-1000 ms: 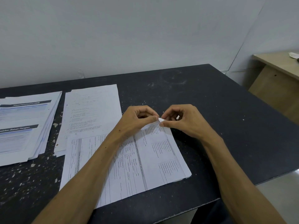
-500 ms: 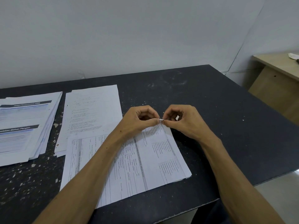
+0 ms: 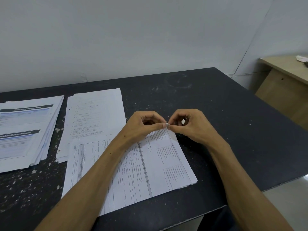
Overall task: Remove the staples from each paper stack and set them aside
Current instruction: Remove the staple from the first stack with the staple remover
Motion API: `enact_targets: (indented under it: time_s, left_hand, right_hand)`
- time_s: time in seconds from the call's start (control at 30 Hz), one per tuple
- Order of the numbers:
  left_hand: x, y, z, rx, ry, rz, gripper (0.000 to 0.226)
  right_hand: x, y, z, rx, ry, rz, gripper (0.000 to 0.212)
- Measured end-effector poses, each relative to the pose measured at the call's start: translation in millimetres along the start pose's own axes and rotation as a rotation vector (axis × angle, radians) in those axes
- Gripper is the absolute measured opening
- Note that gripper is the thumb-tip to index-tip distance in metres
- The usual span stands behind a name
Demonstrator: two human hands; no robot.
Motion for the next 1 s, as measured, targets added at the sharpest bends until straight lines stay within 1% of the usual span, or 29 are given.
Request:
enact_targets:
  time_s: [0.13,0.23,0.5,0.7,1.0]
  left_hand:
    - [1.0,-0.1,0.8,-0.009,0.030,0.043,0.015]
    - [-0.5,0.1,0.4,-0.010,0.030,0.017,0.014]
    - [-4.6,1.7,-0.6,0.003,0.062,0.010,0.016]
    - [-3.7,2.9,-0.3,0.025,0.060,0.012,0.016]
    - [-2.2,2.1,1.9,-0.012,0.064,0.023,0.018]
  right_hand:
    - [-3.1,-1.4,0.0,0.012,0.034,0.027,0.010]
    - [-4.5,-3.3,-0.1,-0.008,0.045,0.037,0.012]
    - [1.1,-2.8,-0.7,-0.023,0.013,0.032,0.014]
    - [0.8,-1.6,0.2,-0.044,-0.031,0.019,0.008]
    - [2.6,-1.9,0.1,-0.038,-0.043,0.039,0.007]
Point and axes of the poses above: each hand's wrist, its own z-axis away from the middle knuckle, its own y-axis out of the back of the hand, x = y × z, the point moved 4 cm from there along -z, towards the middle knuckle, and after that the axes turned 6 degrees about y, right-handed, at the moved point
